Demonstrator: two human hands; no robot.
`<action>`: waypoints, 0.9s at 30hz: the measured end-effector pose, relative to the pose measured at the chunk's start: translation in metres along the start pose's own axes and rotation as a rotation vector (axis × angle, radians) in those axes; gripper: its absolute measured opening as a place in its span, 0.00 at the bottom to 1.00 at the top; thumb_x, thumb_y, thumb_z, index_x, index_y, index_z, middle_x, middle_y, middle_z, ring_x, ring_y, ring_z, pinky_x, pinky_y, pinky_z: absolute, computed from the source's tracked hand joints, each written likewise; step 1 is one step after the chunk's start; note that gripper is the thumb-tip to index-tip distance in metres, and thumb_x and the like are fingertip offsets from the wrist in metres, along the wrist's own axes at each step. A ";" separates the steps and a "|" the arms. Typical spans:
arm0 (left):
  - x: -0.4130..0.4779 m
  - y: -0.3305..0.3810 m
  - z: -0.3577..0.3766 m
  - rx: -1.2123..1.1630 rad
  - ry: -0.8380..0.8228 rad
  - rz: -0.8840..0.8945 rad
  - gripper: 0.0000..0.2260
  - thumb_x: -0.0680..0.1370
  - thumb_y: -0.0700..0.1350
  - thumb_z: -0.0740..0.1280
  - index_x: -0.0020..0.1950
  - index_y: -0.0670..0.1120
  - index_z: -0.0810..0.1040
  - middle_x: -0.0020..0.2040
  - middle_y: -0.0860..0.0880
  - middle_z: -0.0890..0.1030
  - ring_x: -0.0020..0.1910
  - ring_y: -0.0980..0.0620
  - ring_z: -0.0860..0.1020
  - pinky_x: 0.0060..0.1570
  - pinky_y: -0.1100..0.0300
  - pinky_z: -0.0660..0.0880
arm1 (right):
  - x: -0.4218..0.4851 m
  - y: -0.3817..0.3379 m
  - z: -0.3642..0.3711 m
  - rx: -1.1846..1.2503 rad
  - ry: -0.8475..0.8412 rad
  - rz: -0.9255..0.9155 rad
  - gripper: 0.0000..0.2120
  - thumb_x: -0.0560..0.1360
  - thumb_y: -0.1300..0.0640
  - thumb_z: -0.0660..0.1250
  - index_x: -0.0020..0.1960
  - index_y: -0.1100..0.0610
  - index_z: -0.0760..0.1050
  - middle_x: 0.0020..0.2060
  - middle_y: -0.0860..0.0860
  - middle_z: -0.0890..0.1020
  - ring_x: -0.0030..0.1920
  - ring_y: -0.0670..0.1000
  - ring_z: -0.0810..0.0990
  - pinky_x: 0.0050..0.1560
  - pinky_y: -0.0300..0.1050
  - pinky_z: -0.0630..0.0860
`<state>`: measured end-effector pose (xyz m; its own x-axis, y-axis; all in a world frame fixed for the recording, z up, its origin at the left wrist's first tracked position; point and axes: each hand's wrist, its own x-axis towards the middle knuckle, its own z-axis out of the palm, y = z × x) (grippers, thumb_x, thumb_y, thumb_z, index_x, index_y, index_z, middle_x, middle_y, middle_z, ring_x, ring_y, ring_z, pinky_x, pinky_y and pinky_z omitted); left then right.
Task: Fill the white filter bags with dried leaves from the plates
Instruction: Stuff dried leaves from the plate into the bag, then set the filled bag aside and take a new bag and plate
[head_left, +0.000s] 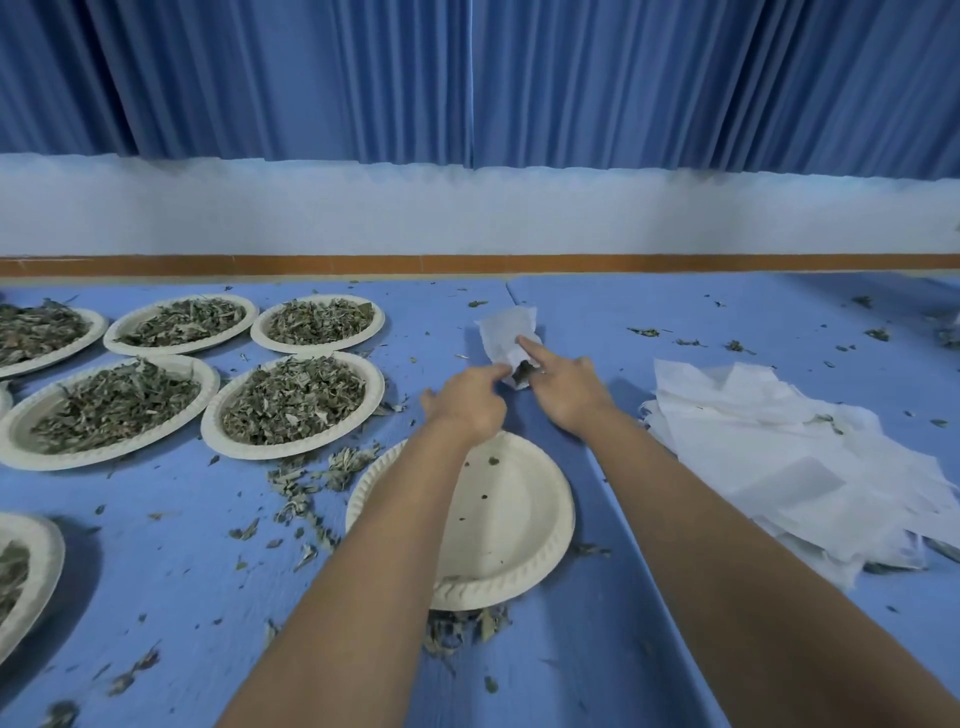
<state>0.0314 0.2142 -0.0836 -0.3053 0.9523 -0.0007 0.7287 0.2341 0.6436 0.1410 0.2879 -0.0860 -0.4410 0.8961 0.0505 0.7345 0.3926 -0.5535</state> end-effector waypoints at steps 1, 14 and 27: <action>0.001 0.002 0.000 0.067 -0.012 0.006 0.28 0.75 0.33 0.54 0.72 0.54 0.65 0.72 0.52 0.68 0.72 0.49 0.63 0.73 0.44 0.47 | 0.002 0.000 -0.001 -0.049 0.004 0.010 0.24 0.80 0.57 0.49 0.75 0.43 0.56 0.56 0.61 0.77 0.62 0.60 0.65 0.63 0.52 0.67; -0.036 0.043 -0.001 -0.166 0.263 0.119 0.16 0.77 0.36 0.57 0.60 0.46 0.77 0.58 0.45 0.80 0.57 0.45 0.76 0.57 0.53 0.73 | -0.051 -0.011 -0.017 0.000 0.381 0.072 0.18 0.77 0.60 0.59 0.65 0.63 0.68 0.61 0.60 0.75 0.62 0.60 0.70 0.56 0.53 0.71; -0.065 0.102 0.049 -0.640 0.048 -0.030 0.14 0.78 0.36 0.56 0.59 0.43 0.78 0.61 0.46 0.78 0.60 0.46 0.76 0.62 0.48 0.72 | -0.094 0.048 -0.063 -0.237 0.429 0.275 0.09 0.78 0.56 0.58 0.48 0.56 0.77 0.45 0.55 0.79 0.54 0.59 0.76 0.60 0.50 0.69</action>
<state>0.1556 0.1862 -0.0554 -0.3580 0.9337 -0.0009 0.2138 0.0829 0.9734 0.2508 0.2353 -0.0649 -0.0038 0.9566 0.2913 0.9106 0.1237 -0.3944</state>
